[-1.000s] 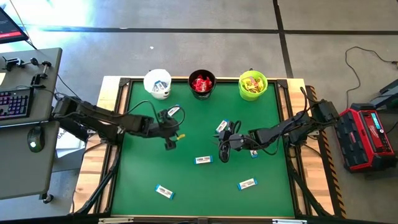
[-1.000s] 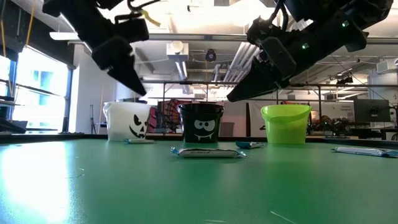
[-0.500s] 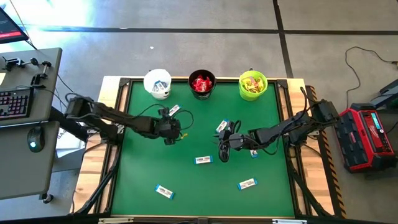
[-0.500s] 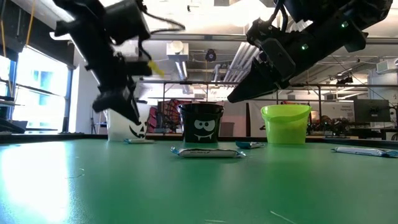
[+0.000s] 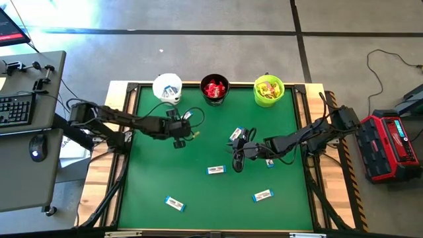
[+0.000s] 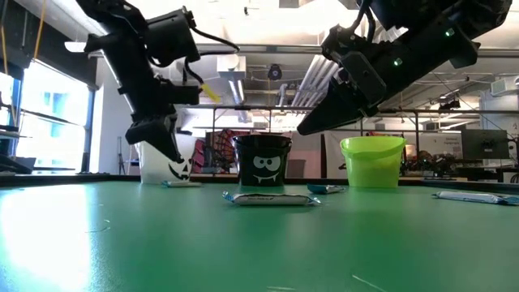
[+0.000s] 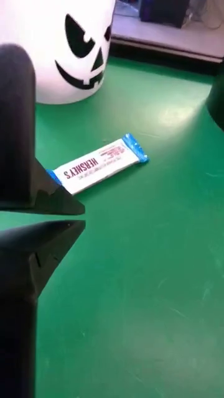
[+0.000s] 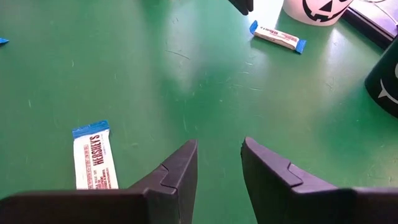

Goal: Sort candy by brand, put in halloween buckets
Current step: Put the white chocolate bar into the white bucket

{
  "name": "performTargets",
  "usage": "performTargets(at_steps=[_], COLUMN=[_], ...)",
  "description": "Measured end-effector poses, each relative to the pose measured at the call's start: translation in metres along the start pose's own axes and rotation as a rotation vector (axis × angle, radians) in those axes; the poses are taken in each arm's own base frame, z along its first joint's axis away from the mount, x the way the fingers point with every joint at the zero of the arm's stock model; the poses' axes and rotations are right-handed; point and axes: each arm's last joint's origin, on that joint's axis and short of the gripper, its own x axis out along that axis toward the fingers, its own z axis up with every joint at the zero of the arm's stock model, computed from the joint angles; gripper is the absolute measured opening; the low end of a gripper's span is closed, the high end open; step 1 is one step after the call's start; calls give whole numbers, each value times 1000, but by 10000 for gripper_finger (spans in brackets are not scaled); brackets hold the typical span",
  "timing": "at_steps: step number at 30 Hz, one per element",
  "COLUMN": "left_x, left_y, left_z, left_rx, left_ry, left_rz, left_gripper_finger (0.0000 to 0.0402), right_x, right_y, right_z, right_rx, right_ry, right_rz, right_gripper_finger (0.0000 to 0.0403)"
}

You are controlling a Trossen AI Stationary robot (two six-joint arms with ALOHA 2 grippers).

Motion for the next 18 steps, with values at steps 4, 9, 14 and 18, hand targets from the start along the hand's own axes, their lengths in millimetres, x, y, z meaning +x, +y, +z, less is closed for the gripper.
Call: performTargets(at_steps=[4,9,14,18], left_x=[6,8,0,-1], left_y=[-2,-4,6,15], left_z=[-4,-17,-20,-21], left_rx=[-27,-81,-56,18], left_ry=[-60,-172,-206,-197], left_rz=[-3,-23,9,34], left_gripper_finger=[2,0,0,0], right_x=[0,0,0,0], right_y=[0,0,0,0], right_z=[0,0,1,2], right_rx=[1,2,5,9], right_ry=[-1,-4,-10,-18], right_rz=[0,1,2,4], right_gripper_finger=[115,115,115,115])
